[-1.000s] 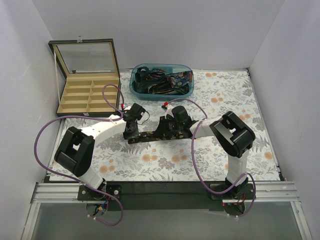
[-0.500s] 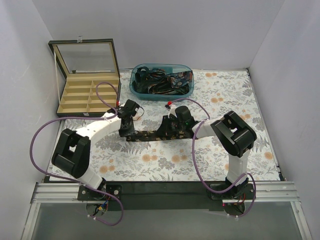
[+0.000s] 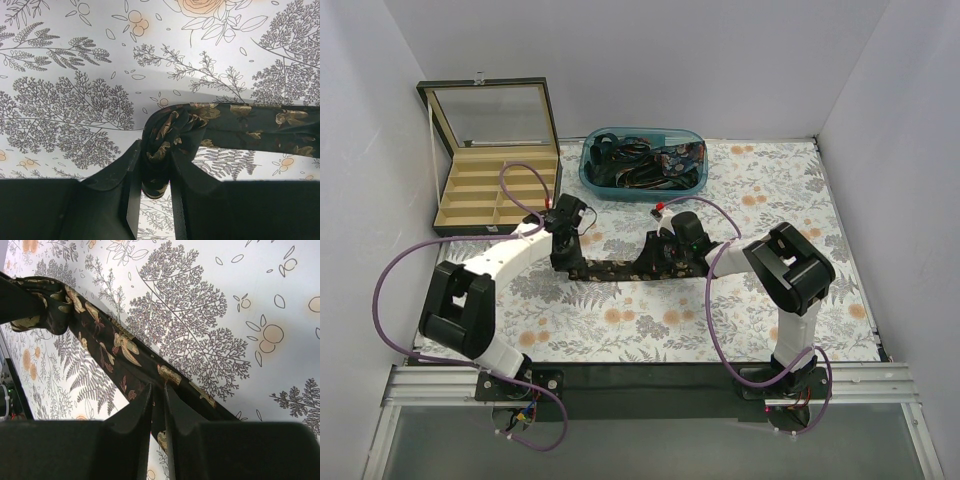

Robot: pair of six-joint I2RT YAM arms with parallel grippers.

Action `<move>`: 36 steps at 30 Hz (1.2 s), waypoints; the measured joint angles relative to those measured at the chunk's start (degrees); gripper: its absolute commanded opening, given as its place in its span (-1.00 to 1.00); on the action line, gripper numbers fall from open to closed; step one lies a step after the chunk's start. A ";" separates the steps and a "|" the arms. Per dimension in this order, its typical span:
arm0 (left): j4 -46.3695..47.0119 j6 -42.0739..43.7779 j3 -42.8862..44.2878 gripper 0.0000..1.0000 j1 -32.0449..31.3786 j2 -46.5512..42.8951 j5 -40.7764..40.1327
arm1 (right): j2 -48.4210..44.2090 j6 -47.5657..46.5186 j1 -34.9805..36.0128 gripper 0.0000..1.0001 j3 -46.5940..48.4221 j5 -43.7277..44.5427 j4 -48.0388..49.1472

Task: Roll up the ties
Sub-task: Roll the tie

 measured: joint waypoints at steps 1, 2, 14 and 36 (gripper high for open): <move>0.00 -0.13 0.00 -0.78 -0.13 0.26 -0.26 | -0.09 -0.20 0.00 -0.61 0.00 0.00 -0.13; -0.07 -0.33 0.09 -0.77 -0.44 0.52 -0.70 | -0.17 -0.42 0.00 -0.61 0.00 0.02 -0.33; -5.51 -5.49 7.15 -0.71 -10.43 9.20 -15.06 | -1.01 -1.90 0.44 -0.61 0.04 0.94 -1.97; -17.18 -12.22 20.48 0.00 -23.45 23.96 -27.23 | -1.14 -2.43 0.76 -0.61 0.04 1.36 -2.19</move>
